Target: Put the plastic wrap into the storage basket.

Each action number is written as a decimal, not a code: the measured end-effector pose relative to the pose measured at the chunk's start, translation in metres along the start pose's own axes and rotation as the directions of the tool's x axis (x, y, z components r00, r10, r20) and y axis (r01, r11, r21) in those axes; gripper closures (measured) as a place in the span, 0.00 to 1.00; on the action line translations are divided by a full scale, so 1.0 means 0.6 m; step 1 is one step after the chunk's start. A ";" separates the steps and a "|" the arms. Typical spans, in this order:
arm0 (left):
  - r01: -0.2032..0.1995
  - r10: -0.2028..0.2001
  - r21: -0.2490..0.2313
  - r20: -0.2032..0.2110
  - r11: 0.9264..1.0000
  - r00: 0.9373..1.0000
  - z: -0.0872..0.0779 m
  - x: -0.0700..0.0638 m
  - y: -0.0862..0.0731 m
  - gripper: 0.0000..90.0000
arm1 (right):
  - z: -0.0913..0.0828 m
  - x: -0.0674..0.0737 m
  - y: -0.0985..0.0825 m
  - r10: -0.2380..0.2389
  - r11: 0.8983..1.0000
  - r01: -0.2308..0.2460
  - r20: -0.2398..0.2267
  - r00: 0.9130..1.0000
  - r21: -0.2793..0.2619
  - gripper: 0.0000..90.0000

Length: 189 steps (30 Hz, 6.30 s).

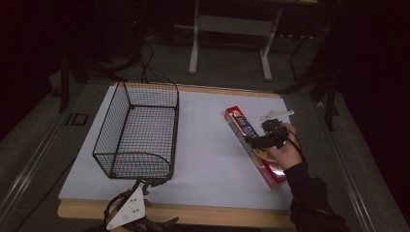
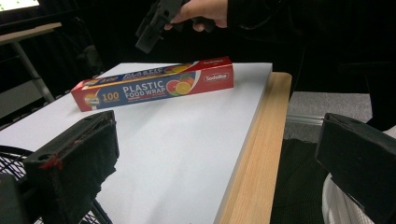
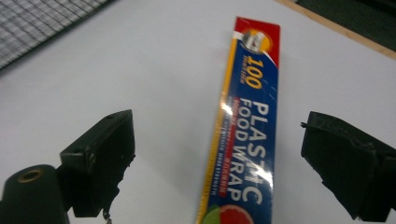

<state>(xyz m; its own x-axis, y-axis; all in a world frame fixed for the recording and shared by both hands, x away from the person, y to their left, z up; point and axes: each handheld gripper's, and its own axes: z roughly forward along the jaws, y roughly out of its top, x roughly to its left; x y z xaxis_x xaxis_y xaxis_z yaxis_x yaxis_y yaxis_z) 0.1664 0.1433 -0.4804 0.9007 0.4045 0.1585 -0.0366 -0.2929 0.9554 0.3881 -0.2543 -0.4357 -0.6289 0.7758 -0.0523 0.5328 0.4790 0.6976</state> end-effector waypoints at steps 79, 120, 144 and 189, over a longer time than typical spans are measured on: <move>-0.012 0.012 0.024 -0.003 1.000 1.000 0.005 -0.003 -0.003 0.00 | 0.045 -0.013 0.133 0.149 0.936 -0.161 0.061 0.987 0.312 0.44; -0.005 0.005 0.027 0.000 1.000 1.000 0.008 -0.004 -0.006 0.00 | -0.010 0.157 0.324 0.043 0.999 -0.044 0.024 0.999 0.014 0.44; -0.015 0.015 0.030 -0.002 0.999 1.000 0.004 -0.005 -0.008 0.00 | 0.028 0.268 0.387 -0.017 0.998 0.014 -0.047 0.999 -0.053 0.44; -0.020 0.019 0.043 0.009 0.999 1.000 0.004 -0.009 -0.009 0.00 | 0.199 0.423 0.375 0.058 0.993 -0.078 -0.203 0.977 -0.092 0.44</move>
<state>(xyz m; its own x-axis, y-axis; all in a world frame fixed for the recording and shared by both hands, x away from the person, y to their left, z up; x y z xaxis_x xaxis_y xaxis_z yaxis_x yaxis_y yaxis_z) 0.1630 0.1407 -0.4869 0.9039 0.3906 0.1745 -0.0356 -0.3379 0.9405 0.4158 0.0994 -0.3775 -0.6987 0.7027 0.1342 0.5260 0.3775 0.7621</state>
